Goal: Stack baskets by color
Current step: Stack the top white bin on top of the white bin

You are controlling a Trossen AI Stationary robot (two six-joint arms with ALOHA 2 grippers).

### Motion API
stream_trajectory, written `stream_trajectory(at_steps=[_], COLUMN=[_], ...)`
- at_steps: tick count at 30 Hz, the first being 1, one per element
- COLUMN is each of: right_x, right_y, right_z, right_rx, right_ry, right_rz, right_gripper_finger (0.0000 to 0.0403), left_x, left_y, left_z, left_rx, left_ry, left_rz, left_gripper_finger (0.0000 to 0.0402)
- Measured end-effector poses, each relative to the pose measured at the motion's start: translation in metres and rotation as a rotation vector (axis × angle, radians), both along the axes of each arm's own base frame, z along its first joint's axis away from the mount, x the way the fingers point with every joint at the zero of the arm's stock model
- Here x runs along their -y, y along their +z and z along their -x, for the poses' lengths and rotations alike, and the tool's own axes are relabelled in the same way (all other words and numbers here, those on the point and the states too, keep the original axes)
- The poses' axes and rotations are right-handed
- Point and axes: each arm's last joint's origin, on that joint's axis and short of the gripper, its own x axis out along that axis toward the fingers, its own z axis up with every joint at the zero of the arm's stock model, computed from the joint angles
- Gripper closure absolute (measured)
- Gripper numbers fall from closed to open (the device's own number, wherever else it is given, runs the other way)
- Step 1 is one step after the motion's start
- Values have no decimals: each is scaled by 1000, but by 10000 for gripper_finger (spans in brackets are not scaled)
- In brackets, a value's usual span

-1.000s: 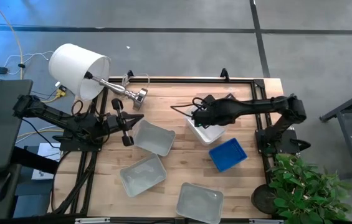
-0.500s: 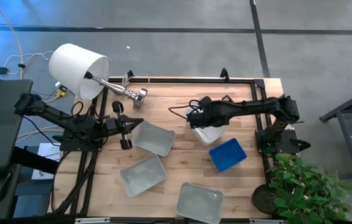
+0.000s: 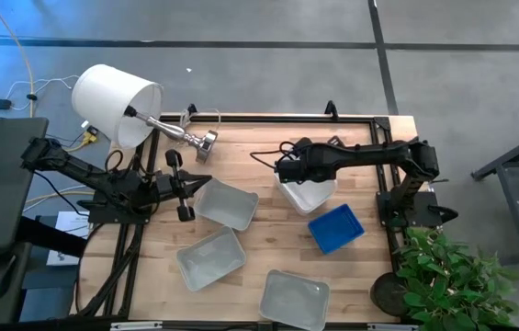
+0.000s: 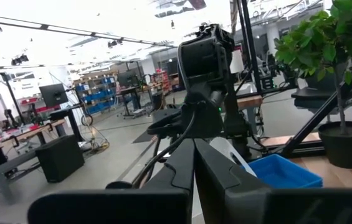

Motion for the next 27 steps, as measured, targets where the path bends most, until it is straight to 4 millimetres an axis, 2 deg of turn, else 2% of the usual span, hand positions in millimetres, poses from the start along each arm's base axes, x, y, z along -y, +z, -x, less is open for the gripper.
stream_trajectory(at_steps=[12,27], right_x=[1,7], right_y=[0,0], right_z=[0,0], right_rx=[6,5], right_ry=[-4,-20], right_rz=[-6,-27], right_gripper_finger=[260,392], left_x=[0,0], left_y=[0,0], left_z=[0,0], left_rx=[0,0], left_ry=[0,0], left_rz=[0,0], left_gripper_finger=[401,401])
